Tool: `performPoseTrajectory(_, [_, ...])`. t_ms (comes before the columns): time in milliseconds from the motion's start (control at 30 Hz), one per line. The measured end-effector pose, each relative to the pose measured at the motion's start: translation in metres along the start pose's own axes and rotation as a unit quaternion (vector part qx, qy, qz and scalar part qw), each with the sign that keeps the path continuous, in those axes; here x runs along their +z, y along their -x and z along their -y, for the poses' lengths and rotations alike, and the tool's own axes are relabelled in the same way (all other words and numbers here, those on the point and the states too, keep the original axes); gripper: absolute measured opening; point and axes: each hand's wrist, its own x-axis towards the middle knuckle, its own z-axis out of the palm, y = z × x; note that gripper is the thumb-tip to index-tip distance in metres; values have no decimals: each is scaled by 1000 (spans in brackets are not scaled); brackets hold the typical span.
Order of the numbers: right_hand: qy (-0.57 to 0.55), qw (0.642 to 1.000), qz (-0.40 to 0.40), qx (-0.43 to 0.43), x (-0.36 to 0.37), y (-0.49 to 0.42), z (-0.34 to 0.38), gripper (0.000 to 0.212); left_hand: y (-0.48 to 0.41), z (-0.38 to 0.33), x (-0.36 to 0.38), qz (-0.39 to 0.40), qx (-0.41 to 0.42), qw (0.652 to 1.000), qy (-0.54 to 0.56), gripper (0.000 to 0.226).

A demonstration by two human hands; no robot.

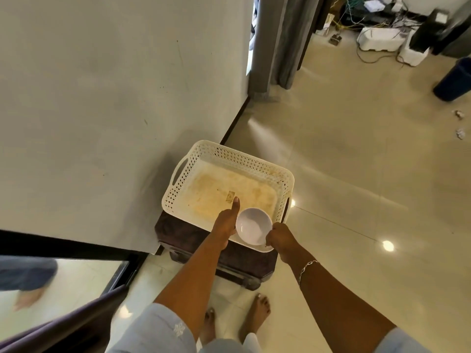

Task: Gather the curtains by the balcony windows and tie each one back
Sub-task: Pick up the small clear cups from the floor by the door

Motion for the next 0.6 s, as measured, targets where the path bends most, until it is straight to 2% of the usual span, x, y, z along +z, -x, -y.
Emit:
performPoseTrajectory(67, [8, 1000, 2, 4, 2, -4, 0, 48, -3, 2, 3, -8, 6, 1000, -12, 48])
performPoseTrajectory(267, [38, 999, 17, 20, 8, -12, 0, 52, -13, 7, 7, -19, 14, 998, -62, 68])
performPoseTrajectory(500, [73, 997, 16, 3, 16, -10, -1, 52, -21, 12, 14, -12, 31, 987, -155, 64])
performPoseTrajectory(600, [119, 992, 9, -38, 17, -4, -2, 52, -16, 21, 13, -17, 93, 960, -265, 58])
